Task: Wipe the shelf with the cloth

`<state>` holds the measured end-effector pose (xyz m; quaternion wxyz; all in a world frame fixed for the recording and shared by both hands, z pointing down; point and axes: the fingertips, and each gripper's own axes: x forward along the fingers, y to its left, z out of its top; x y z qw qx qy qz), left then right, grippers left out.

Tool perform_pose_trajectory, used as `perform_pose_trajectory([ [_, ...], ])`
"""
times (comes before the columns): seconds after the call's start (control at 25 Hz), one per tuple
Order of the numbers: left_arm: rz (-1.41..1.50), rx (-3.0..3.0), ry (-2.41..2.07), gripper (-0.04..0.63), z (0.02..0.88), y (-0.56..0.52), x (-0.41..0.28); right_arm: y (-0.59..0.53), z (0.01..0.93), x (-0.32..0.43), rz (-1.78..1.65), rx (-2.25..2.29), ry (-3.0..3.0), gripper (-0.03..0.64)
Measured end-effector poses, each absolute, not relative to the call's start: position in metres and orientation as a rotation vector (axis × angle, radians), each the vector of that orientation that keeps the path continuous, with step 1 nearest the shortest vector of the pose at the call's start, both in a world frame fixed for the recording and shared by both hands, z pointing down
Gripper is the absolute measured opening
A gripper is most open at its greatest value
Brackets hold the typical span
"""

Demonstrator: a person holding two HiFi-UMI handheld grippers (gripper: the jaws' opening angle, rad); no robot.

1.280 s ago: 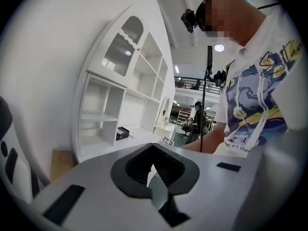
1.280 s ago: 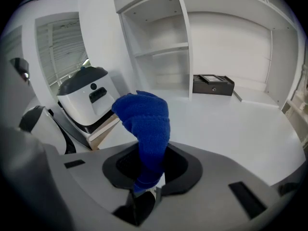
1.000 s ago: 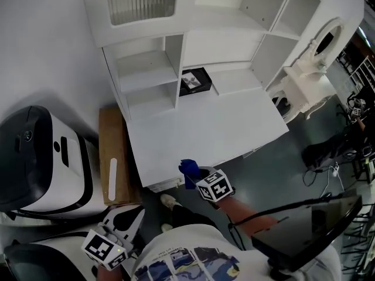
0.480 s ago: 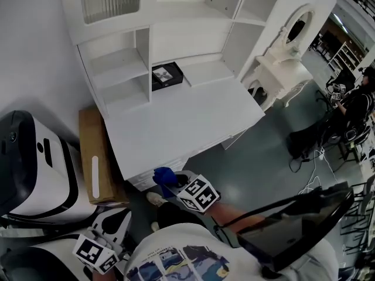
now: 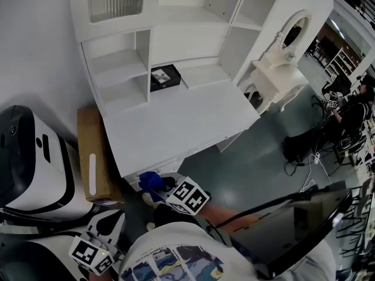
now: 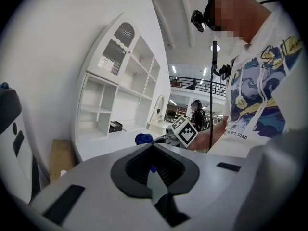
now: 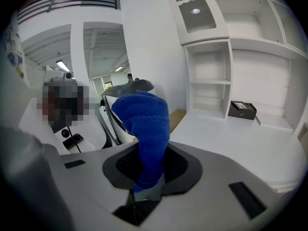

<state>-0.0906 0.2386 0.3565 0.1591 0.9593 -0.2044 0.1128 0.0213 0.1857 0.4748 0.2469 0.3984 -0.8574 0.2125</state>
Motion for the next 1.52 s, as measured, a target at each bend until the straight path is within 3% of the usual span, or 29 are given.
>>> perform_pose_trajectory([
  [1.52,0.328,2.663,-0.612,0.012,0.370,0.274,-0.102,0.221,0.469,-0.007,0.548,0.994,-2.382,0.098],
])
